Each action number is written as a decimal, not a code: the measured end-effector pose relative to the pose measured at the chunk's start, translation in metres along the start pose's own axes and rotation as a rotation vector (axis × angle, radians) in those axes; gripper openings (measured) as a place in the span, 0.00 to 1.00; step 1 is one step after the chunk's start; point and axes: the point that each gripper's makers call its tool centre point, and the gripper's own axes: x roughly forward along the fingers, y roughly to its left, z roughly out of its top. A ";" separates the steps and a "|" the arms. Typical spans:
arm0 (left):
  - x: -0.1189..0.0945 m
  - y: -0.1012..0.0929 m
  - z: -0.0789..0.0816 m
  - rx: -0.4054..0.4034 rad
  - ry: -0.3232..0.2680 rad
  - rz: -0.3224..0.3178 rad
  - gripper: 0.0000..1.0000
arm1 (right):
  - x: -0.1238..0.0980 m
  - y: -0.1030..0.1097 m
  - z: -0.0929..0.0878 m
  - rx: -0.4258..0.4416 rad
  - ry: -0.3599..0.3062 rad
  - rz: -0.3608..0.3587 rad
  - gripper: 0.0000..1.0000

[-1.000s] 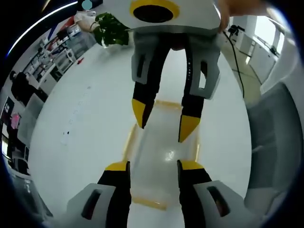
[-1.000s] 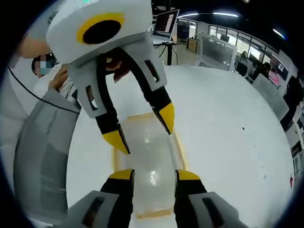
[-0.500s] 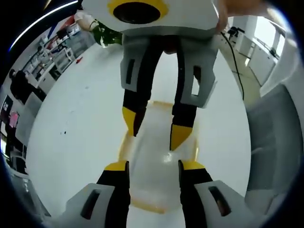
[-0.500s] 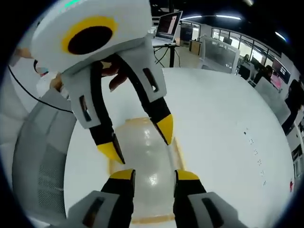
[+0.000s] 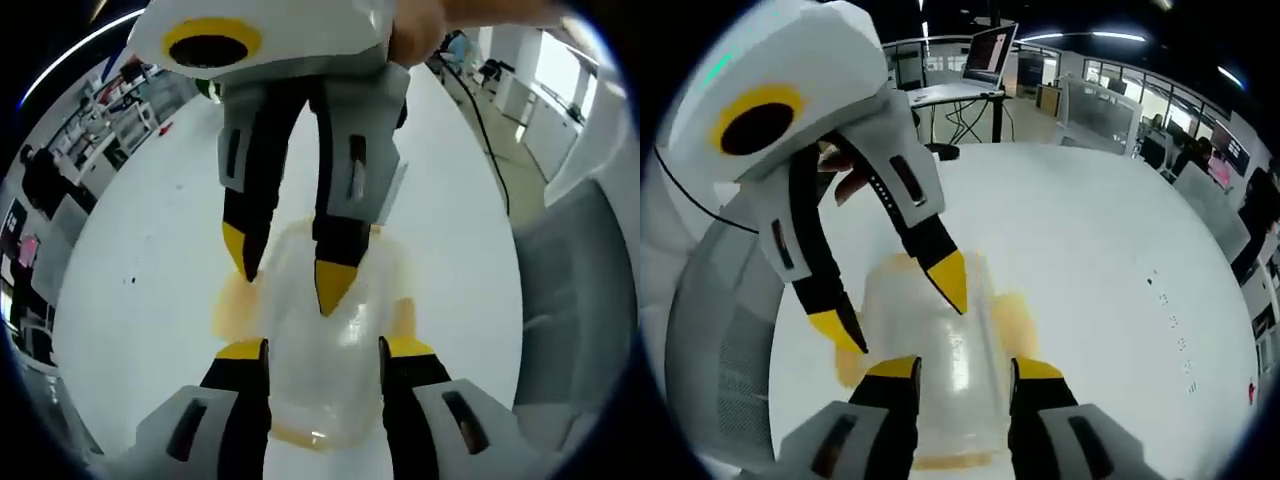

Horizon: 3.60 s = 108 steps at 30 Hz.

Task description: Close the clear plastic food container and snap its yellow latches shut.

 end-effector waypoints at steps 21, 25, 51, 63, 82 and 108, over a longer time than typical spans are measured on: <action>0.006 -0.015 -0.008 0.042 0.013 0.021 0.48 | 0.012 -0.002 0.003 0.012 0.017 0.072 0.37; 0.009 -0.017 -0.009 0.084 0.023 0.045 0.49 | 0.015 -0.002 0.005 0.003 0.029 0.097 0.37; 0.013 -0.011 -0.013 0.143 0.047 0.140 0.46 | 0.020 -0.005 0.006 0.003 0.138 0.156 0.31; 0.020 -0.010 -0.012 0.121 0.072 0.188 0.41 | 0.022 -0.006 0.004 0.017 0.241 0.207 0.25; 0.019 -0.007 -0.014 0.127 0.065 0.191 0.42 | 0.025 -0.004 0.004 0.061 0.212 0.230 0.27; 0.009 -0.010 -0.005 0.126 0.008 0.153 0.46 | 0.021 -0.004 0.007 0.046 0.123 0.208 0.42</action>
